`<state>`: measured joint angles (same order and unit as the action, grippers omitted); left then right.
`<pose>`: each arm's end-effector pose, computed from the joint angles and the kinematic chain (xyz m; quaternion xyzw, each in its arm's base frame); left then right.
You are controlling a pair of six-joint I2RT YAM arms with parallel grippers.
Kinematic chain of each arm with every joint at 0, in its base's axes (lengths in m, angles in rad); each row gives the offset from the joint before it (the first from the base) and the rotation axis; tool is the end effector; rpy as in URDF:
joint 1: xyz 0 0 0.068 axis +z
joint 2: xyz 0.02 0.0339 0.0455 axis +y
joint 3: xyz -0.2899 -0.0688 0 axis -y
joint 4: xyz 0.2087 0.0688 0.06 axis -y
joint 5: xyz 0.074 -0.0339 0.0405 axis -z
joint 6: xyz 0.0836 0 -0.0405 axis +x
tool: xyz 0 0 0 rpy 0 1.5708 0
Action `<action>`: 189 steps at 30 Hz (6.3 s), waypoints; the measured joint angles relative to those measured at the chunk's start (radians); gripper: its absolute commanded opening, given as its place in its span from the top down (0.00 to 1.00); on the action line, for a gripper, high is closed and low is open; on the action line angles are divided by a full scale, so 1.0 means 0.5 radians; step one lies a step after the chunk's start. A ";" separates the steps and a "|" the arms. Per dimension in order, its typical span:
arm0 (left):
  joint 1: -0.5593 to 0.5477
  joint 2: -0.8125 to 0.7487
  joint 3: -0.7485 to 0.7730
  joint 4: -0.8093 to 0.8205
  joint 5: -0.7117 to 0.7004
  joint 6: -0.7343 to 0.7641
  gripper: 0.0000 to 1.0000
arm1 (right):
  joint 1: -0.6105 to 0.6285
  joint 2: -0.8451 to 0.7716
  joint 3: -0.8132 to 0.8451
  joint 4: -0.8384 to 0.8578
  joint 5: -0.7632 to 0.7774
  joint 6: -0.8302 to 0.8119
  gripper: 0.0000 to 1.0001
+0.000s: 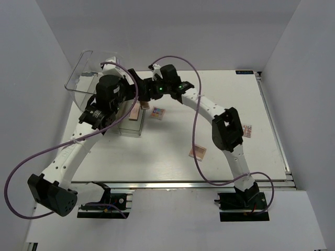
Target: Organize the makeup
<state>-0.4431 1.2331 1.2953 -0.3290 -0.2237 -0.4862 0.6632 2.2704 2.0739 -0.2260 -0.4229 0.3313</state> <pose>0.2596 -0.1027 0.4189 -0.0847 0.7883 -0.1909 0.5788 0.4202 0.3719 0.2918 -0.2480 0.7908 0.4082 0.3827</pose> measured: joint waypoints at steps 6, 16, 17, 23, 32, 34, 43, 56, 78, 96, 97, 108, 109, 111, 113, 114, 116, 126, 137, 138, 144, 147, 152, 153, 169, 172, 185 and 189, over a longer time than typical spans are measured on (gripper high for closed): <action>0.000 -0.090 0.000 -0.091 -0.010 -0.021 0.02 | 0.133 0.175 0.000 0.226 0.005 0.349 0.98; 0.001 -0.177 -0.002 -0.196 -0.047 -0.084 0.02 | 0.140 0.344 0.000 0.444 0.067 0.462 0.11; 0.000 -0.179 -0.008 -0.195 -0.050 -0.092 0.02 | 0.141 0.347 0.000 0.453 0.060 0.441 0.11; 0.000 -0.192 -0.064 -0.189 -0.069 -0.134 0.02 | 0.133 0.301 -0.073 0.539 -0.024 0.294 0.11; 0.000 -0.207 -0.254 -0.008 -0.069 -0.221 0.02 | 0.028 -0.175 -0.481 0.567 -0.262 -0.102 0.11; 0.000 -0.210 -0.312 0.050 -0.072 -0.253 0.02 | -0.053 -0.356 -0.643 0.591 -0.403 -0.328 0.11; 0.001 -0.179 -0.485 0.271 0.053 -0.311 0.03 | -0.619 -1.221 -1.667 0.839 -0.340 -1.316 0.14; 0.001 0.365 -0.334 0.307 0.352 -0.215 0.07 | -0.993 -1.535 -1.994 0.381 -0.394 -1.147 0.32; -0.158 1.723 0.707 -0.327 0.056 0.370 0.04 | -1.048 -1.664 -2.151 0.201 -0.349 -1.022 0.24; -0.155 2.064 0.957 -0.346 0.098 0.811 0.02 | -1.084 -1.663 -2.190 0.198 -0.351 -1.006 0.23; -0.153 2.065 0.956 -0.345 0.098 0.816 0.02 | -1.088 -1.662 -2.190 0.198 -0.351 -1.006 0.23; -0.099 2.063 0.914 -0.310 0.181 0.780 0.05 | -1.116 -1.646 -2.190 0.198 -0.361 -1.006 0.23; -0.098 2.058 0.895 -0.289 0.193 0.765 0.09 | -1.117 -1.646 -2.190 0.198 -0.362 -1.006 0.23; -0.094 2.039 0.846 -0.237 0.219 0.738 0.14 | -1.117 -1.646 -2.190 0.198 -0.365 -1.006 0.23; -0.092 1.997 0.761 -0.172 0.224 0.716 0.23 | -1.117 -1.646 -2.190 0.198 -0.365 -1.005 0.23; -0.091 1.984 0.731 -0.146 0.224 0.712 0.28 | -1.118 -1.646 -2.190 0.198 -0.365 -1.006 0.23; -0.091 1.960 0.684 -0.105 0.220 0.703 0.46 | -1.118 -1.646 -2.190 0.198 -0.365 -1.005 0.23; -0.101 1.755 0.534 -0.167 0.245 0.618 0.70 | -1.128 -1.646 -2.190 0.197 -0.371 -0.996 0.23; -0.100 1.077 0.434 -0.280 0.077 0.536 0.79 | -1.128 -1.643 -2.190 0.198 -0.428 -0.958 0.23; -0.098 1.056 0.433 -0.294 0.037 0.534 0.82 | -1.128 -1.642 -2.190 0.198 -0.435 -0.952 0.23; -0.013 1.205 0.457 -0.401 -0.206 0.520 0.87 | -1.128 -1.626 -2.190 0.195 -0.471 -0.941 0.23; 0.026 1.374 0.539 -0.477 -0.348 0.533 0.87 | -1.128 -1.625 -2.190 0.186 -0.472 -0.944 0.23; 0.045 1.579 0.687 -0.520 -0.564 0.575 0.84 | -1.128 -1.626 -2.190 0.184 -0.472 -0.945 0.23; 0.045 1.608 0.719 -0.533 -0.602 0.584 0.70 | -1.128 -1.626 -2.190 0.182 -0.472 -0.945 0.23; 0.050 1.769 0.943 -0.584 -0.739 0.628 0.05 | -1.128 -1.641 -2.180 0.008 -0.504 -1.126 0.22; 0.053 1.769 0.956 -0.588 -0.724 0.616 0.15 | -1.128 -1.641 -2.155 -0.055 -0.553 -1.203 0.26; 0.056 1.128 0.337 -0.244 0.227 0.318 0.46 | -0.927 -1.641 -2.226 -0.949 -0.598 -2.549 0.11; 0.040 0.750 0.031 -0.103 0.401 0.213 0.40 | -0.610 -1.787 -2.524 -0.805 -0.314 -2.338 0.11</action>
<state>-0.4232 1.6081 1.3106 -0.3805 -0.0235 -0.3798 0.3584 1.3769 0.8120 -0.6285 -0.5797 -0.8379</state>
